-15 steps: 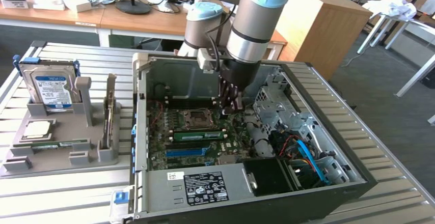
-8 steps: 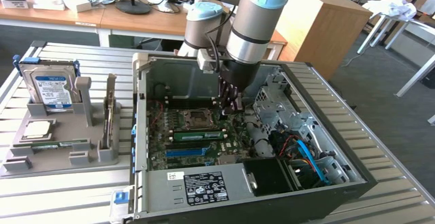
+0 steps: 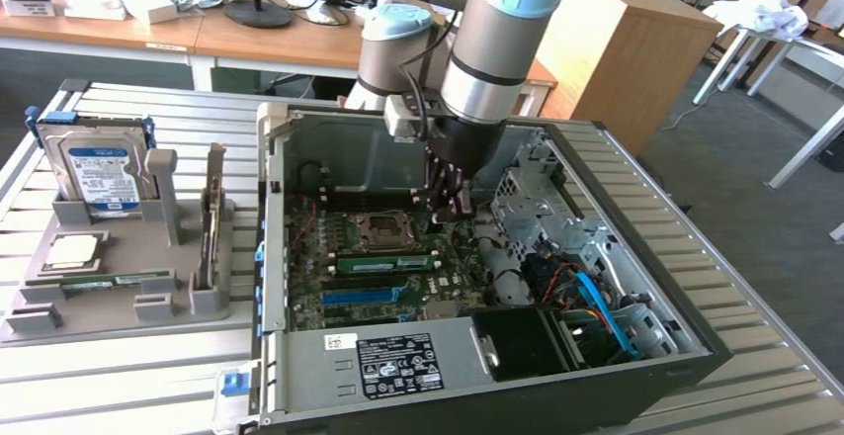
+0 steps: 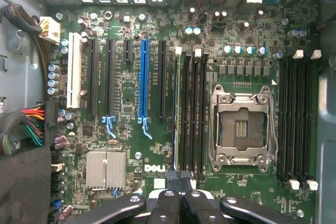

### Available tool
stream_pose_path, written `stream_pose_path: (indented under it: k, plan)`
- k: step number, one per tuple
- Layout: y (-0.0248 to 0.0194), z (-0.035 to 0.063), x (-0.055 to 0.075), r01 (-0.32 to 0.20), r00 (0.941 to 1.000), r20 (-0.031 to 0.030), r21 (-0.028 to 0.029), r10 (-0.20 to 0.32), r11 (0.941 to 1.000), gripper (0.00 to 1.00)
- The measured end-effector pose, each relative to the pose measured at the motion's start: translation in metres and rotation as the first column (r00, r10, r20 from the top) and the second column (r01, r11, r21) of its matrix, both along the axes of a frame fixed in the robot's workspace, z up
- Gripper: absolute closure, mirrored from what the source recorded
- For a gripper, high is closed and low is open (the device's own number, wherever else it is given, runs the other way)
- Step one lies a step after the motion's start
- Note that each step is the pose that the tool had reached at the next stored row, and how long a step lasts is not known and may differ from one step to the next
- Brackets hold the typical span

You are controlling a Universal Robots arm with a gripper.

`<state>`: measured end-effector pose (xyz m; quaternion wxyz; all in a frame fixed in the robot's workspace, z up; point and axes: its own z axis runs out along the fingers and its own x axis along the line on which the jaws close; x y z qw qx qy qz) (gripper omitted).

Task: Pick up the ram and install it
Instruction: 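Press down the ram until it locks into place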

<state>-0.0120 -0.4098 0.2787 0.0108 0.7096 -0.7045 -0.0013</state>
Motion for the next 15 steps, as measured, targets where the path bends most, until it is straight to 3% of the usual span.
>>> stream_pose_path:
  k: [15]
  plan:
    - [0.0, -0.0003, 0.013, 0.0, 1.0, -0.0003, -0.0001, 0.0, 1.0, 0.9]
